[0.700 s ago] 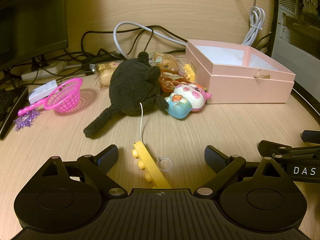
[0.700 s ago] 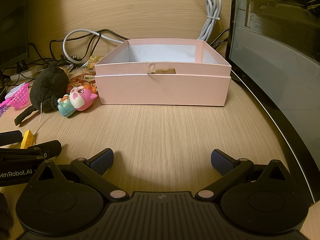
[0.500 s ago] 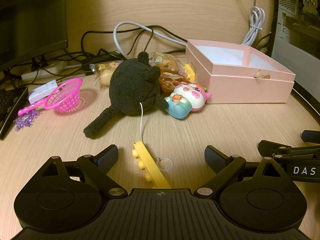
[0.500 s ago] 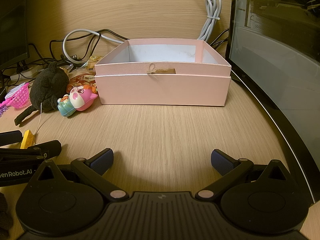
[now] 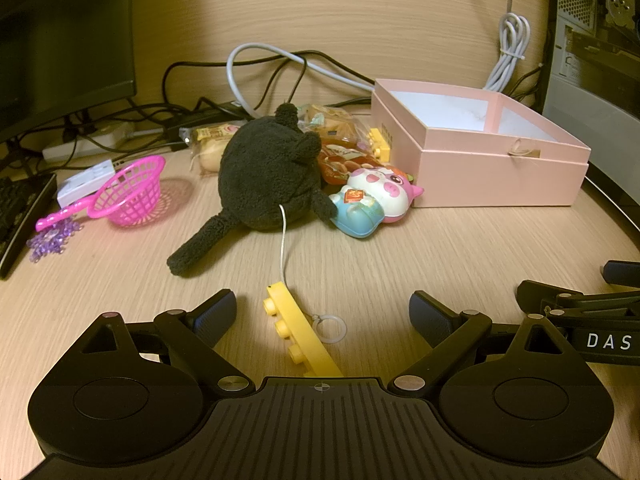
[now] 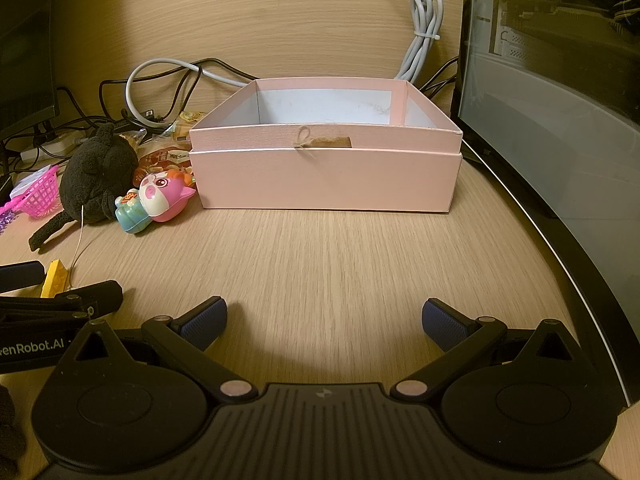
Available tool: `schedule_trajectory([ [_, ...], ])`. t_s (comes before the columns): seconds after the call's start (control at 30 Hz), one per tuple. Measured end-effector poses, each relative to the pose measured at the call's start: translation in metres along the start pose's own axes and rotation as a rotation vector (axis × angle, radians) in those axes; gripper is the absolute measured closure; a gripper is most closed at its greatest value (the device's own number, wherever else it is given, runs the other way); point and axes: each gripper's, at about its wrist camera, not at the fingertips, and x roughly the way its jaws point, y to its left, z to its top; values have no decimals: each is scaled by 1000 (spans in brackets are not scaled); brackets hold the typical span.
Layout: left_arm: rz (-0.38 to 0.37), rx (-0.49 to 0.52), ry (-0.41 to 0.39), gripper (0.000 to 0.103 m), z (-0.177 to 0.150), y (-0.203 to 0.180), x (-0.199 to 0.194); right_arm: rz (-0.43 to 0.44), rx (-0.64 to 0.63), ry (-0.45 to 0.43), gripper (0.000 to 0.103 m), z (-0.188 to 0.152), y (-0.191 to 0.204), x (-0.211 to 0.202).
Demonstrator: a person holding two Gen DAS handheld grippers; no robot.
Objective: Organize objects
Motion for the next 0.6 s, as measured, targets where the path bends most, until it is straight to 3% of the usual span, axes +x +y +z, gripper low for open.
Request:
schedule_trajectory([
  [0.43, -1, -1, 0, 6, 0, 0, 0, 0, 1, -1, 0, -1, 0, 1],
  [0.6, -2, -10, 1, 10, -1, 4, -5, 13, -3, 15, 0, 0, 3, 2],
])
